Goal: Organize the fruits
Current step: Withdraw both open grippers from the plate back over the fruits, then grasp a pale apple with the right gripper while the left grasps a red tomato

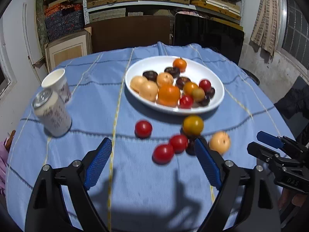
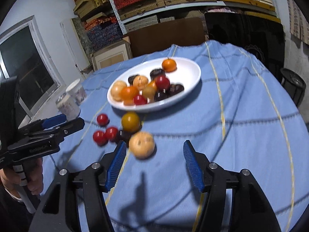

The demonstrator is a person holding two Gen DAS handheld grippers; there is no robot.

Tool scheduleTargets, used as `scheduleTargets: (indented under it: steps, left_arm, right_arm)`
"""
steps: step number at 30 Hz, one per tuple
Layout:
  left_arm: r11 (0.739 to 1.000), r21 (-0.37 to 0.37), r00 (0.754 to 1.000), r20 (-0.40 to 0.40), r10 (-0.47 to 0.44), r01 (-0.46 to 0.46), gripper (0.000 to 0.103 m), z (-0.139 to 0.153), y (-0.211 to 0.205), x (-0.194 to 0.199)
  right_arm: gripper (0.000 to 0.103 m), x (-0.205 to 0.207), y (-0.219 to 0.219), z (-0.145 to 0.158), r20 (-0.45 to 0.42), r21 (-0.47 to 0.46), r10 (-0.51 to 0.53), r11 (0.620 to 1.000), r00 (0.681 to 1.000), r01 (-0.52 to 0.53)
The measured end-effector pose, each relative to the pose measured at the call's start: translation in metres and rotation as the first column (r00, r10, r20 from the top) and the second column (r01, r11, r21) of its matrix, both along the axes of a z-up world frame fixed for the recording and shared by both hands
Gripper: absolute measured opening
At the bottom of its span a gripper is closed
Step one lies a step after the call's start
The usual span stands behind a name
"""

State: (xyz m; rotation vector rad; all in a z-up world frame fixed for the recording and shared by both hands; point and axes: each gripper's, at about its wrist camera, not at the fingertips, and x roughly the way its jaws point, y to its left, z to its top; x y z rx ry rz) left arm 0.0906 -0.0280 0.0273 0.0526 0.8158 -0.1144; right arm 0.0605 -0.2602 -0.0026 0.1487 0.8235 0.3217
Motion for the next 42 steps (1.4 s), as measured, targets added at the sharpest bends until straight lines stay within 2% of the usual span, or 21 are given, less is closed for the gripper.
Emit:
scheduleTargets:
  steps: [5, 10, 16, 22, 23, 24, 26, 33, 38, 42]
  left_arm:
    - [0.999, -0.031, 0.999, -0.033, -0.013, 0.012, 0.085, -0.012, 0.002, -0.011]
    - [0.999, -0.040, 0.999, -0.032, -0.008, 0.007, 0.086, -0.021, 0.006, -0.008]
    - [0.997, -0.076, 0.997, -0.076, 0.003, -0.008, 0.086, -0.031, 0.017, -0.001]
    - [0.998, -0.068, 0.995, -0.099, 0.001, -0.008, 0.086, -0.038, 0.016, 0.004]
    - [0.998, -0.067, 0.995, -0.103, 0.003, -0.010, 0.086, -0.040, 0.016, 0.005]
    - [0.998, -0.065, 0.994, -0.108, 0.004, -0.011, 0.086, -0.042, 0.016, 0.006]
    - [0.998, -0.054, 0.993, -0.114, 0.005, -0.011, 0.086, -0.045, 0.014, 0.008]
    - [0.999, -0.052, 0.992, -0.126, -0.020, 0.013, 0.086, -0.052, 0.009, 0.010]
    - [0.999, -0.021, 0.992, -0.123, -0.035, 0.033, 0.086, -0.058, 0.000, 0.012]
    - [1.000, -0.010, 0.991, -0.135, -0.020, 0.019, 0.074, -0.060, -0.002, 0.019]
  right_arm:
    - [0.063, -0.013, 0.012, -0.010, -0.020, -0.043, 0.012, 0.999, 1.000, -0.013]
    - [0.063, -0.011, 0.024, -0.014, -0.028, -0.071, 0.030, 0.997, 0.999, -0.032]
    - [0.063, 0.015, 0.047, -0.025, -0.077, -0.183, 0.032, 0.982, 0.996, -0.046]
    - [0.062, 0.040, 0.062, -0.036, -0.104, -0.240, 0.053, 0.968, 0.993, -0.077]
    - [0.059, 0.043, 0.063, -0.037, -0.095, -0.254, 0.054, 0.964, 0.994, -0.077]
    - [0.050, 0.044, 0.063, -0.037, -0.086, -0.263, 0.053, 0.962, 0.995, -0.074]
    - [0.040, 0.046, 0.061, -0.037, -0.076, -0.254, 0.058, 0.964, 0.995, -0.075]
    - [0.040, 0.038, 0.042, -0.030, -0.083, -0.172, 0.058, 0.983, 0.995, -0.071]
    - [0.040, 0.021, 0.033, -0.028, -0.076, -0.122, 0.070, 0.989, 0.995, -0.079]
    - [0.041, 0.018, 0.029, -0.027, -0.078, -0.109, 0.074, 0.991, 0.994, -0.082]
